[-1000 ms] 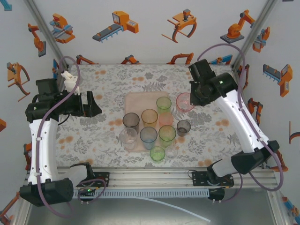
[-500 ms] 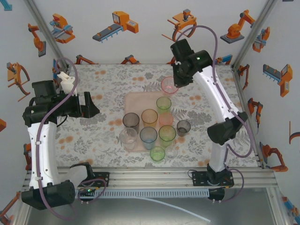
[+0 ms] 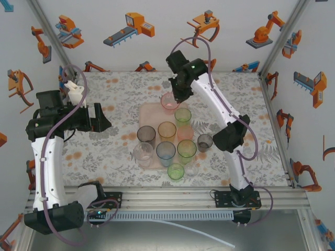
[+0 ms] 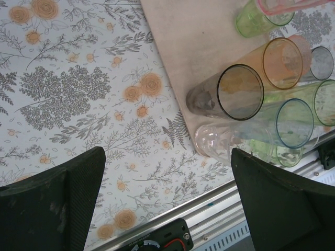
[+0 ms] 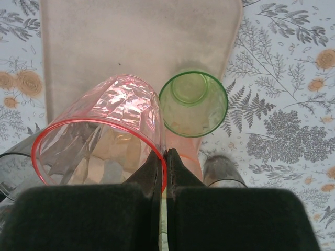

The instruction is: Place the glasses into the tray

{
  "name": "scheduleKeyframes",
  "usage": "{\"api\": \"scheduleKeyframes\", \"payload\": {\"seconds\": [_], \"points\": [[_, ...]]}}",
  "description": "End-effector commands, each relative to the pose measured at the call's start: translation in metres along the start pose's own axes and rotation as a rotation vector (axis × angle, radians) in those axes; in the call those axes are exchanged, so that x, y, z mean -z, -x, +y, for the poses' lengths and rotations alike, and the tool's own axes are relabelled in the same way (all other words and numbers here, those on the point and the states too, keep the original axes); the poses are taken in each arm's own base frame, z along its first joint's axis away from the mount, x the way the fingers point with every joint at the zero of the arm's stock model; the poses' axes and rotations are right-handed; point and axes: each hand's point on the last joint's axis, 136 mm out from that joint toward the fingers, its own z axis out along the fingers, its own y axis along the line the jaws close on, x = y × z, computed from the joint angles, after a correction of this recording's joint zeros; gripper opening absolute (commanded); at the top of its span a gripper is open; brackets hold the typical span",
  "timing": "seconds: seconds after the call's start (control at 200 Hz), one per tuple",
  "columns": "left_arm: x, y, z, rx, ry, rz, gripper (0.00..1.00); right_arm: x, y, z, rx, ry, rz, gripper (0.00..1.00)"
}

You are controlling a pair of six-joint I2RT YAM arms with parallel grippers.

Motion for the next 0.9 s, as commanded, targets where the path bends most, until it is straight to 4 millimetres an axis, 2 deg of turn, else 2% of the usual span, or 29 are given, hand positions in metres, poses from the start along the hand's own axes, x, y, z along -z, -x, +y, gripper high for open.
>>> {"api": "scheduleKeyframes", "payload": {"seconds": [0.0, 0.23, 0.456, 0.891], "points": [[-0.001, 0.0, 0.001, -0.009, -0.01, -0.006, 0.97, 0.0, 0.002, 0.014, 0.019, 0.045, -0.016, 0.0], [-0.002, 0.0, 0.002, 0.005, -0.014, -0.008, 0.97, -0.021, -0.004, 0.027, 0.048, 0.05, 0.01, 0.0], [0.002, 0.003, 0.002, 0.018, -0.015, -0.024, 0.97, -0.035, -0.005, 0.027, 0.054, 0.042, 0.015, 0.0], [0.001, -0.001, 0.004, 0.031, -0.013, -0.025, 0.97, -0.066, -0.02, 0.026, 0.063, 0.027, 0.073, 0.0]]}}
